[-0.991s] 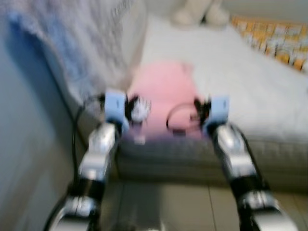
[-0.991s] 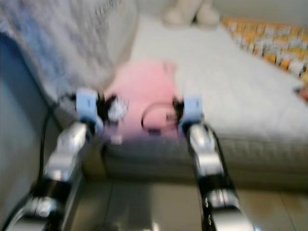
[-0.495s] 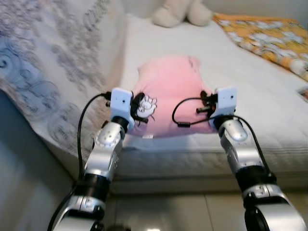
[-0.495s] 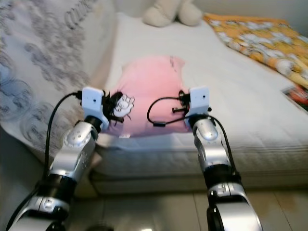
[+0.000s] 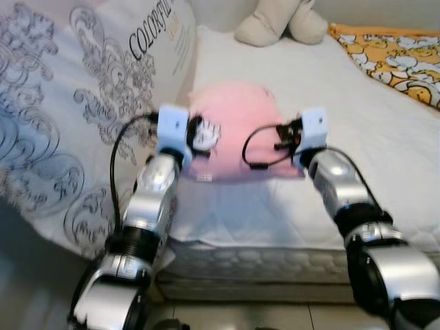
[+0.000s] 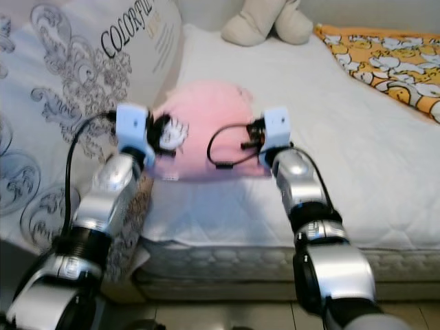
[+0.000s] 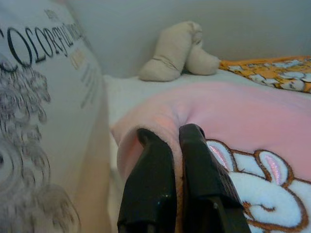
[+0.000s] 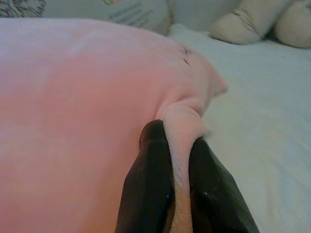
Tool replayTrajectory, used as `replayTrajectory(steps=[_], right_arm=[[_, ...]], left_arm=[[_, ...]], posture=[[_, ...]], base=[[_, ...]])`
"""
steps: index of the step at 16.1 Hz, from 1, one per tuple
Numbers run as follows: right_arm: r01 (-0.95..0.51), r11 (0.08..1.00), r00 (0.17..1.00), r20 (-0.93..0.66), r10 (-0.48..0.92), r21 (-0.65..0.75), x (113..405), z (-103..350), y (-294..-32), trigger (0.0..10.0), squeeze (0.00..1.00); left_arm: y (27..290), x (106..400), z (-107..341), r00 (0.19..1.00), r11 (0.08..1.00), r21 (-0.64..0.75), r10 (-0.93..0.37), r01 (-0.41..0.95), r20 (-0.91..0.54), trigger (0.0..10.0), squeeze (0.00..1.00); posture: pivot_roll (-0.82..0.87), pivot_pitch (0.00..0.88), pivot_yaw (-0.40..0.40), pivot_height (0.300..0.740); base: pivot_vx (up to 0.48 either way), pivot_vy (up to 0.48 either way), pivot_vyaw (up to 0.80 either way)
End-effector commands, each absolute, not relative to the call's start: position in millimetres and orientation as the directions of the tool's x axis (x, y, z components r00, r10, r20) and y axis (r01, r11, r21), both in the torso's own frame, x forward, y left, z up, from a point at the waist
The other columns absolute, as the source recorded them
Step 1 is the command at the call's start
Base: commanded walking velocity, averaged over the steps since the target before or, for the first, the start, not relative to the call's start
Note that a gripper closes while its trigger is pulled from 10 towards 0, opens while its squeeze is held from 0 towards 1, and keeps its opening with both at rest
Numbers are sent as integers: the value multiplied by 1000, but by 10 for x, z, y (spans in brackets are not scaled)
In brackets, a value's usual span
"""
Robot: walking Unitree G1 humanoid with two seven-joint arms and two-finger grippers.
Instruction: Clean up the room
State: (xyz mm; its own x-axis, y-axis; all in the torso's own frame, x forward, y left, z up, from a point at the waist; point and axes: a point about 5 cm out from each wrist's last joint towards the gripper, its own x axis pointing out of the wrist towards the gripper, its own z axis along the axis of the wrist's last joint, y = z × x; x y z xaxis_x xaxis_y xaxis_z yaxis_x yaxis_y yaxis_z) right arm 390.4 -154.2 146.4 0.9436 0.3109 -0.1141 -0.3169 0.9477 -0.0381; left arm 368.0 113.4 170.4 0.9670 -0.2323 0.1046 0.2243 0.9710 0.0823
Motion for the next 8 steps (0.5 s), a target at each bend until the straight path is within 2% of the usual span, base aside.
replayTrajectory(steps=[1,3,8], right_arm=[[-293,956,945,-158,287,-16,3887,1377,-1633,10000,0],[-298,953,941,-182,285,-46,3890,1353,-1644,10000,0],[-329,933,938,-159,307,-144,4001,1586,-1573,10000,0]], left_arm=[[1371,3720,1651,989,988,97,-125,118,75,10000,0],[1371,3772,1602,995,990,112,-92,86,45,10000,0],[1370,3873,1704,994,988,156,-16,0,104,10000,0]], posture=[[41,66,-41,740],[54,125,-54,740],[38,156,-59,740]], base=[[0,0,0],[0,0,0],[0,0,0]])
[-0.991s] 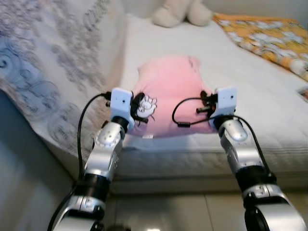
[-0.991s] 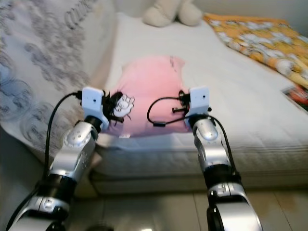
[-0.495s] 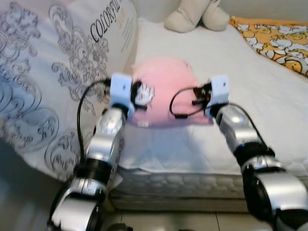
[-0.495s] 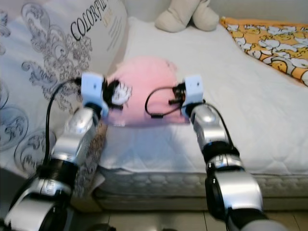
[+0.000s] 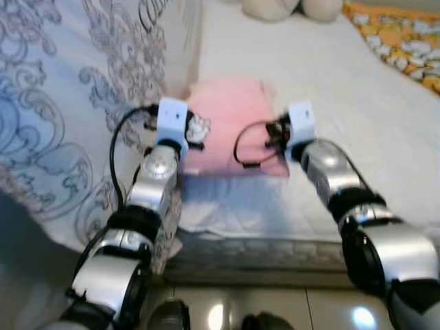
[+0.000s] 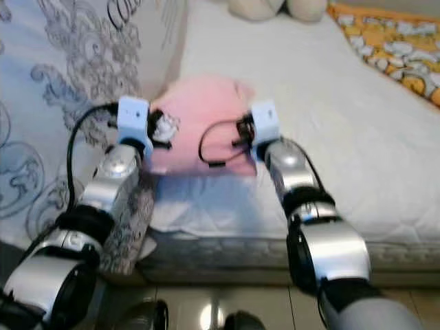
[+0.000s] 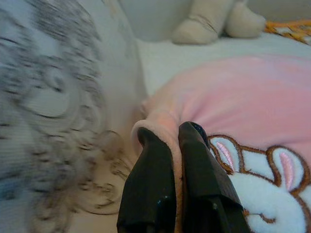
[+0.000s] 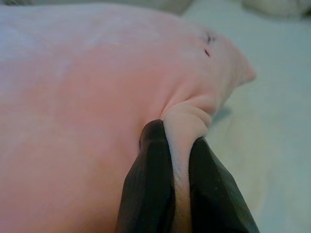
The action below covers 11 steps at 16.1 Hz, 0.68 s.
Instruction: Clean up the room
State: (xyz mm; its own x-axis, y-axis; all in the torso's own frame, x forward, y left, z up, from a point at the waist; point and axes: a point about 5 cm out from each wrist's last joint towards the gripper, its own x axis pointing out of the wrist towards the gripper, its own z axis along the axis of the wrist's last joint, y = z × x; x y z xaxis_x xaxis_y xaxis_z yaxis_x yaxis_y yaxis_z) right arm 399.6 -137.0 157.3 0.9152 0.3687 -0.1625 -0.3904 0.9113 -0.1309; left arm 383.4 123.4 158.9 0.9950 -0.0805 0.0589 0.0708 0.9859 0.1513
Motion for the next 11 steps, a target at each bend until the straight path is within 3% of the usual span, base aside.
replayTrajectory(steps=[1,3,6,11], right_arm=[[-350,918,932,-170,320,-189,4006,1600,-1560,10000,0],[-365,899,926,-196,323,-242,3995,1569,-1580,10000,0],[-385,824,916,-280,287,-416,3941,1456,-1752,10000,0],[-394,802,904,-345,251,-449,3873,1274,-1781,10000,0]], left_arm=[[1300,3854,1681,993,987,159,-7,-12,117,10000,0],[1172,3813,1620,993,987,163,-18,-1,118,10000,0],[776,3575,1326,993,985,154,-92,80,75,10000,0],[484,3377,1102,988,980,130,-153,151,3,10000,0]], posture=[[38,164,-60,740],[42,176,-65,740],[64,205,-83,740],[75,217,-91,740]], base=[[0,0,0],[0,0,0],[0,0,0],[0,0,0]])
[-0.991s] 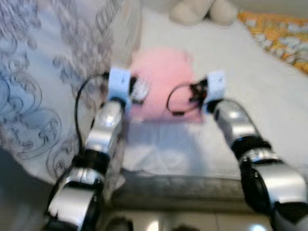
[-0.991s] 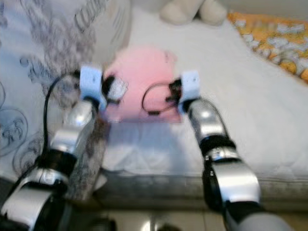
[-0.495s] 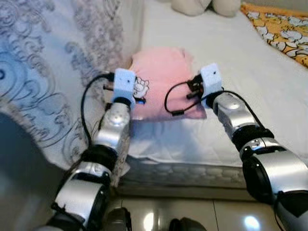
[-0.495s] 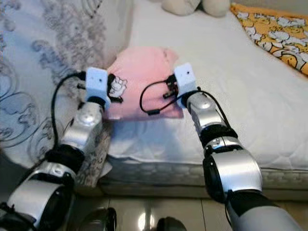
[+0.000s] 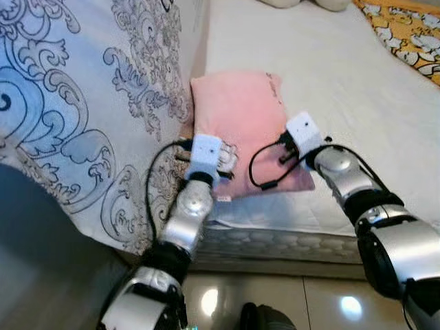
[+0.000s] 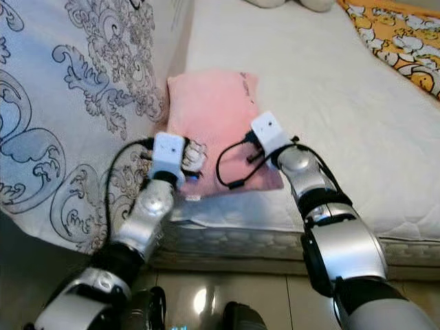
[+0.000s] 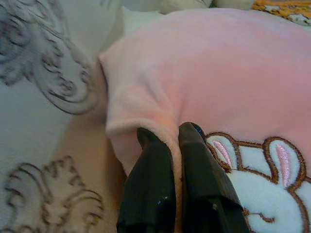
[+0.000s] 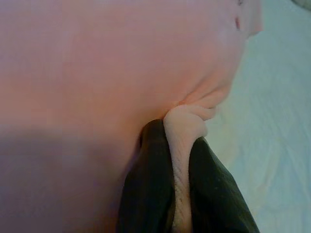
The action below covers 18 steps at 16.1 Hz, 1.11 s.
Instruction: Clean up the room
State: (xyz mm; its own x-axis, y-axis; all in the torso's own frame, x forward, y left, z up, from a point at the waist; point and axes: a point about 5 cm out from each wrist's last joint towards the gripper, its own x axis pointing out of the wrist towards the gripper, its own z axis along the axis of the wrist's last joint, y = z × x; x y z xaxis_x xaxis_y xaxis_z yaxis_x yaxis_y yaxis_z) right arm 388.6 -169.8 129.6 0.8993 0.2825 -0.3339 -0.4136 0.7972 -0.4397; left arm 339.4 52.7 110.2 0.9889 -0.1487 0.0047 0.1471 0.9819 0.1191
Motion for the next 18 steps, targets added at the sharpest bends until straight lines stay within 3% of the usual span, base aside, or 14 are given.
replayTrajectory(steps=[1,2,3,4,7,8,9,12,15,16,18], right_arm=[[-400,799,902,-348,255,-449,3870,1261,-1758,10000,0],[-396,801,904,-345,253,-449,3870,1260,-1753,10000,0],[-373,817,912,-339,233,-440,3873,1262,-1777,10000,0],[-356,837,915,-338,221,-416,3870,1257,-1803,10000,0],[-342,851,918,-336,211,-399,3860,1237,-1825,10000,0],[-348,848,917,-334,219,-400,3853,1226,-1813,10000,0],[-346,845,921,-319,224,-407,3869,1261,-1799,10000,0],[-331,843,937,-249,243,-423,3974,1499,-1715,10000,0],[-304,874,950,-185,250,-380,4065,1717,-1603,10000,0],[-284,898,954,-193,229,-336,4051,1667,-1627,10000,1000],[-198,952,959,-246,140,-233,3979,1449,-1744,10000,1000]], left_arm=[[484,3398,1120,989,981,128,-149,148,3,10000,0],[496,3417,1151,989,982,128,-144,141,12,10000,0],[532,3458,1210,990,982,135,-138,133,30,10000,494],[560,3485,1247,990,981,145,-136,129,39,10000,541],[607,3515,1300,989,981,153,-133,122,59,10000,557],[641,3540,1344,989,981,158,-125,112,72,10000,392],[653,3550,1391,988,981,162,-123,107,93,10000,0],[655,3535,1473,982,981,170,-115,89,150,10000,0],[848,3594,1499,987,986,166,-48,22,156,10000,0],[931,3615,1524,987,985,172,-34,6,159,10000,0],[1058,3595,1570,984,983,183,-21,-12,177,10000,0]], posture=[[72,217,-90,740],[70,216,-89,740],[66,213,-88,740],[66,213,-88,740],[61,210,-87,740],[61,211,-85,740],[66,212,-82,740],[66,208,-85,740],[76,189,-98,740],[78,187,-100,740],[79,181,-104,740]], base=[[0,0,0],[0,0,0],[0,0,0],[0,0,0],[0,0,0],[0,0,0],[0,0,0],[0,0,0],[0,0,0],[0,0,0],[0,0,0]])
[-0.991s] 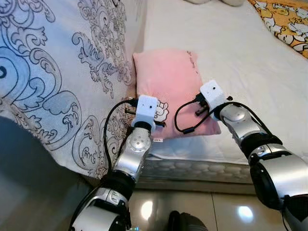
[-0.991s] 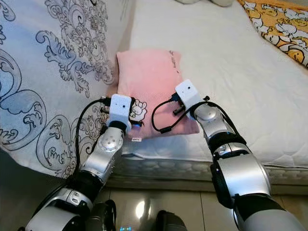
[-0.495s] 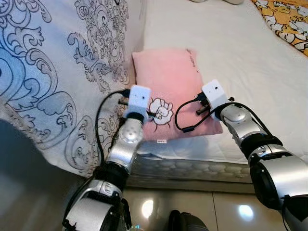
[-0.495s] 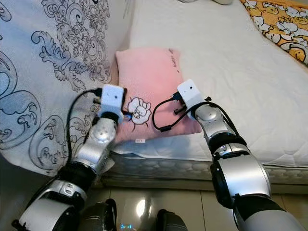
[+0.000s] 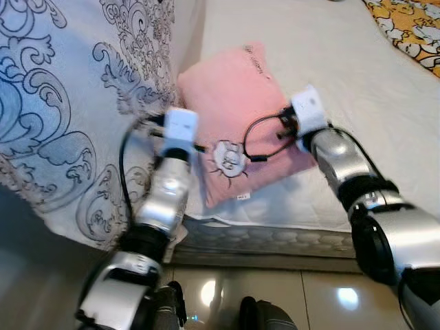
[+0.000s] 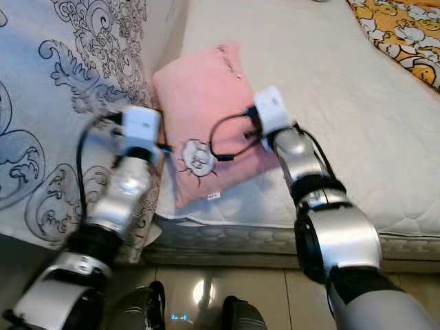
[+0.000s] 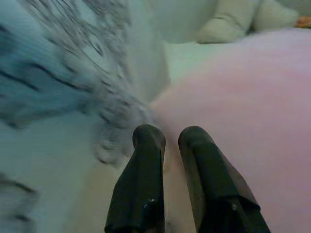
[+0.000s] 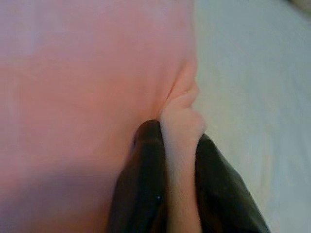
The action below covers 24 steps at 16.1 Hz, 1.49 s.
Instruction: Clean up the room
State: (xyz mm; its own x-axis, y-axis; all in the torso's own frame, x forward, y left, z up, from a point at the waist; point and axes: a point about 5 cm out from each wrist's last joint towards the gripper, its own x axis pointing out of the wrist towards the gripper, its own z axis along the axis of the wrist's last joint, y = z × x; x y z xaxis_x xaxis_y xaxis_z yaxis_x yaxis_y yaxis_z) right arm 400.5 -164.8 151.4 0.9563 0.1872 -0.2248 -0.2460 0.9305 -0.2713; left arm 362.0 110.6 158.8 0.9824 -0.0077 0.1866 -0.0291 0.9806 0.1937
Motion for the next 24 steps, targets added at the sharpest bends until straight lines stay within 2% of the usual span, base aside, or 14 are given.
replayTrajectory(steps=[1,4,7,8,9,10,12,15,17,18,19,20,22,24], right_arm=[[-173,968,954,-275,118,-184,3931,1331,-1774,10000,1000],[-41,999,927,-374,31,-19,3675,838,-1875,10000,1000],[121,977,911,-411,-40,174,3560,663,-1951,10000,1000],[134,976,906,-421,-49,174,3530,620,-1954,10000,1000],[106,993,925,-373,-77,58,3552,672,-1957,10000,922],[84,996,944,-318,-83,-13,3583,741,-1944,10000,0],[43,971,998,-29,-52,-237,3640,1051,-1807,10000,0],[169,962,983,114,-148,-214,3324,1045,-1928,10000,0],[148,958,984,132,-118,-245,2986,971,-1916,10000,0],[156,961,982,137,-127,-228,2600,922,-1946,10000,855],[161,961,982,137,-132,-224,2505,898,-1962,10000,1000],[202,967,977,102,-187,-154,2408,823,-2015,10000,1000],[255,966,967,28,-254,-51,2482,718,-2070,10000,1000],[233,972,972,21,-233,-25,2567,799,-2029,10000,1000]], left_arm=[[1092,3568,1603,981,982,187,-23,-14,193,10000,0],[1205,3405,1680,971,977,211,-56,6,231,10000,0],[1288,3297,1611,979,980,199,-58,19,194,10000,0],[1279,3242,1573,983,982,187,-66,33,173,10000,0],[1258,3188,1549,984,985,163,-82,56,156,10000,0],[1251,3160,1541,985,987,141,-93,72,145,10000,0],[1286,2970,1521,979,983,116,-158,143,131,10000,0],[1409,2776,1402,989,987,107,-130,121,77,10000,0],[1526,2630,1353,994,989,116,-99,94,42,10000,682],[1645,2476,1285,998,991,118,-70,70,-1,10000,1000],[1659,2458,1261,998,991,117,-65,66,-13,10000,1000],[1644,2486,1235,998,993,102,-59,61,-21,10000,1000],[1560,2572,1231,997,989,119,-81,83,-16,10000,1000],[1500,2643,1264,994,988,113,-107,107,-2,10000,1000]], posture=[[78,180,-100,740],[84,150,-78,740],[81,115,-58,740],[81,95,-54,740],[80,68,-50,740],[78,56,-49,740],[66,14,-47,740],[59,0,-57,740],[54,0,-62,740],[47,0,-67,740],[46,0,-66,740],[42,0,-60,740],[31,0,-48,740],[24,0,-39,740]], base=[[0,0,0],[0,0,0],[0,0,0],[0,0,0],[0,0,0],[0,0,0],[0,0,0],[0,0,0],[0,0,0],[0,0,0],[0,0,0],[0,0,0],[0,0,0],[0,-120,0]])
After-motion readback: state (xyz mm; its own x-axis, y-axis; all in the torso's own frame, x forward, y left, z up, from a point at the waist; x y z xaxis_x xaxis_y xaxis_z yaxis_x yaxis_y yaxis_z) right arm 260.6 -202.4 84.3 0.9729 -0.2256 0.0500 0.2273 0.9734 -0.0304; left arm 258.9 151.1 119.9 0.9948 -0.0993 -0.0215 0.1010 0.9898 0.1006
